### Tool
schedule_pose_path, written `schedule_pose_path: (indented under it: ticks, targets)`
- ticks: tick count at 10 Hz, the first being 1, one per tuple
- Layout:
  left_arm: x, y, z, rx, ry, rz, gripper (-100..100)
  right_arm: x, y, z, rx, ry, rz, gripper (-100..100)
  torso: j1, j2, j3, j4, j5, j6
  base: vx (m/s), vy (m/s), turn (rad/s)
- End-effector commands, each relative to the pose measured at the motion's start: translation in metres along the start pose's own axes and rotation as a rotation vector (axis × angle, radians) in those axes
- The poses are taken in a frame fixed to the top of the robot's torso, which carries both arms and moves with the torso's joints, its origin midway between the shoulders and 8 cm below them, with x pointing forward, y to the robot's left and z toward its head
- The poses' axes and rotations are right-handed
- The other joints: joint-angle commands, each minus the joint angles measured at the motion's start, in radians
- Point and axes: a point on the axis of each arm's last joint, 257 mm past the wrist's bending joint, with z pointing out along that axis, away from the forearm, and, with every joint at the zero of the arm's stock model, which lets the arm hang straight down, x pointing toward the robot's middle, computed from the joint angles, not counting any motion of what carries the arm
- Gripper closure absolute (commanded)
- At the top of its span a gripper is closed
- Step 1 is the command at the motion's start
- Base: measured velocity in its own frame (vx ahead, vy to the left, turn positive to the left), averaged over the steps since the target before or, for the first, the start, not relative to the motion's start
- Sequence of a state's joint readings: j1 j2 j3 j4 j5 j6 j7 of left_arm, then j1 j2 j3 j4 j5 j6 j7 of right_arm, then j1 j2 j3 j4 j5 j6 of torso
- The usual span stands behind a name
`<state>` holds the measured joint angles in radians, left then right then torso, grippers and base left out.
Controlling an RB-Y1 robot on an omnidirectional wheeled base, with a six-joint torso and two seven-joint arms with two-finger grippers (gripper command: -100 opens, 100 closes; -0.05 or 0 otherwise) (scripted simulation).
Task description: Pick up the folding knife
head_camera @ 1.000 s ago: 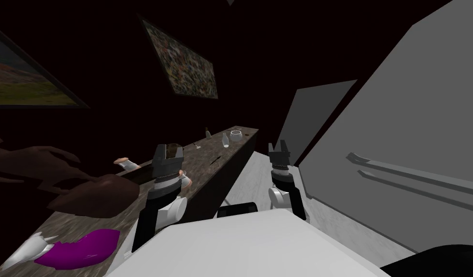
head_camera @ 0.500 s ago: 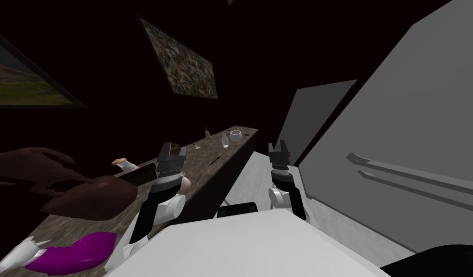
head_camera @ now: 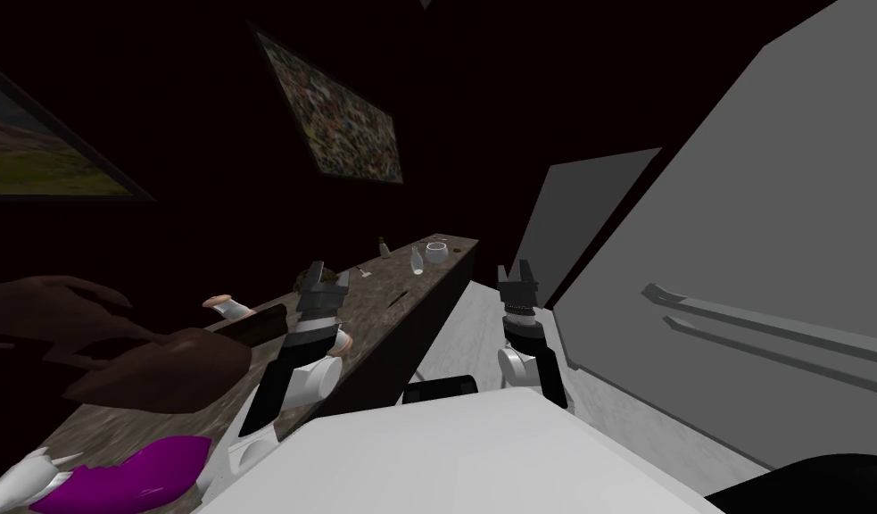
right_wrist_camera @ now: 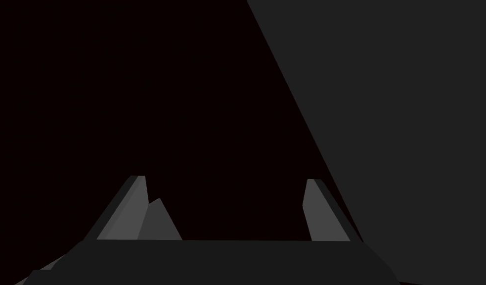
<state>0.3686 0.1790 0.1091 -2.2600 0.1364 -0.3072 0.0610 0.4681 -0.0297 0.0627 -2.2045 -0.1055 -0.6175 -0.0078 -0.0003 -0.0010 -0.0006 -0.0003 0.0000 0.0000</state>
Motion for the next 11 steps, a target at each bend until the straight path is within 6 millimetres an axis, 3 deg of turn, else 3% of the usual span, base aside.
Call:
schedule_pose_path:
  ticks: [1,11]
  targets:
    - [-0.003,0.006,0.008,-0.026,-0.001,-0.043,-100,0.000,0.000,0.000,0.000,0.000,0.000,0,0.000,0.000,0.000,0.000,0.000,0.000,0.015,-0.011,-0.007]
    - [-0.010,0.059,0.025,-0.236,-0.020,-0.214,-100,0.000,0.000,0.000,0.000,0.000,0.000,0,0.000,0.000,0.000,0.000,0.000,0.000,0.013,-0.010,-0.004]
